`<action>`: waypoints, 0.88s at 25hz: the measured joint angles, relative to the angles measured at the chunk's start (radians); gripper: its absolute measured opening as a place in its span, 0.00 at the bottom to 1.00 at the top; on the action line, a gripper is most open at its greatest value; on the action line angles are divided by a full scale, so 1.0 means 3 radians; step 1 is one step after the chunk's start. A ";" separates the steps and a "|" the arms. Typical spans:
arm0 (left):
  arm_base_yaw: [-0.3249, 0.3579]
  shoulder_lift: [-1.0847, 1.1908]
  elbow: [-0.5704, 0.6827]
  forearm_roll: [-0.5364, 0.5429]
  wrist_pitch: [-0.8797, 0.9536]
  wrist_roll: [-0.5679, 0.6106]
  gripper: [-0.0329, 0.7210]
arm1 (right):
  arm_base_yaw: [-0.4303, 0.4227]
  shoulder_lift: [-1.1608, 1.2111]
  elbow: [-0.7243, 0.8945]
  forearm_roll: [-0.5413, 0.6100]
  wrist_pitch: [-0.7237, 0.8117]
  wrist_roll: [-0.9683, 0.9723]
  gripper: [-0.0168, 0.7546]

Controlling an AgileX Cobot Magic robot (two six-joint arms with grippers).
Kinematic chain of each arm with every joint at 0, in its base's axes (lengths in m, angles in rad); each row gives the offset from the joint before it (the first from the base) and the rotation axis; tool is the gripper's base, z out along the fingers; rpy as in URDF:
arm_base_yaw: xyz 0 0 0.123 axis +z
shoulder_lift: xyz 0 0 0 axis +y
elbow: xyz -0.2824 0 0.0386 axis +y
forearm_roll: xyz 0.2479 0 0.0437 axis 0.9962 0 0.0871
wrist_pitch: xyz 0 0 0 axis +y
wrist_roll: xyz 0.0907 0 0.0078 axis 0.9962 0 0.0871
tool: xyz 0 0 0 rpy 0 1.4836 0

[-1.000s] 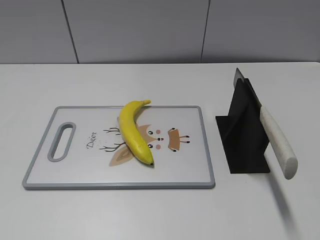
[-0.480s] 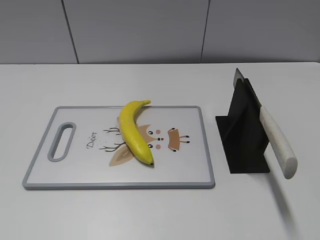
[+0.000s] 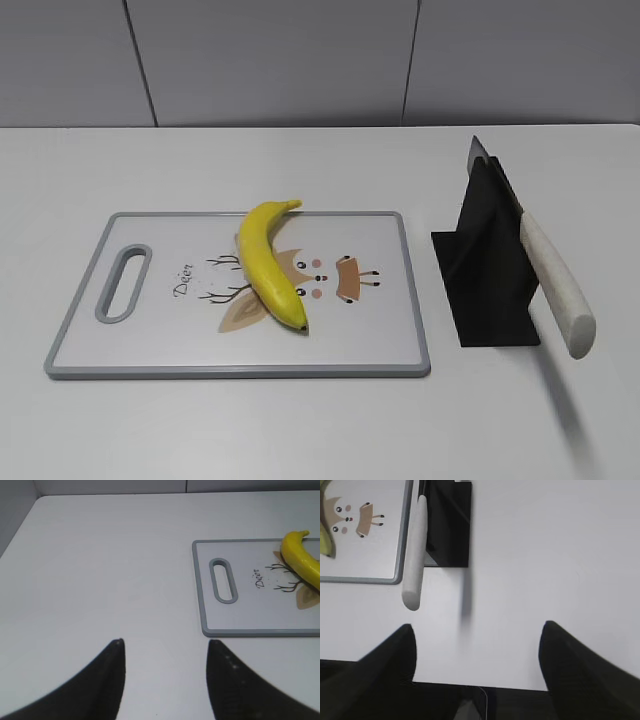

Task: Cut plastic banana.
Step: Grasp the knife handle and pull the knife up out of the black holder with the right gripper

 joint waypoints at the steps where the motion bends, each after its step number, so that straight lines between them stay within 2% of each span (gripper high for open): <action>1: 0.0000 0.0000 0.0000 0.0000 0.0000 0.0000 0.72 | 0.0000 0.0128 -0.0068 0.0030 -0.0004 -0.0024 0.78; 11: 0.0000 0.0000 0.0000 0.0000 0.0000 0.0000 0.72 | 0.0060 0.0983 -0.0329 0.0296 -0.0010 -0.0072 0.78; 16: 0.0000 0.0000 0.0000 0.0000 0.0000 0.0000 0.72 | 0.0408 0.1216 -0.0332 0.0277 -0.0013 0.0067 0.78; 22: 0.0000 0.0000 0.0000 0.0000 0.0000 0.0000 0.72 | 0.0893 0.1514 -0.0332 0.0067 -0.0017 0.0410 0.74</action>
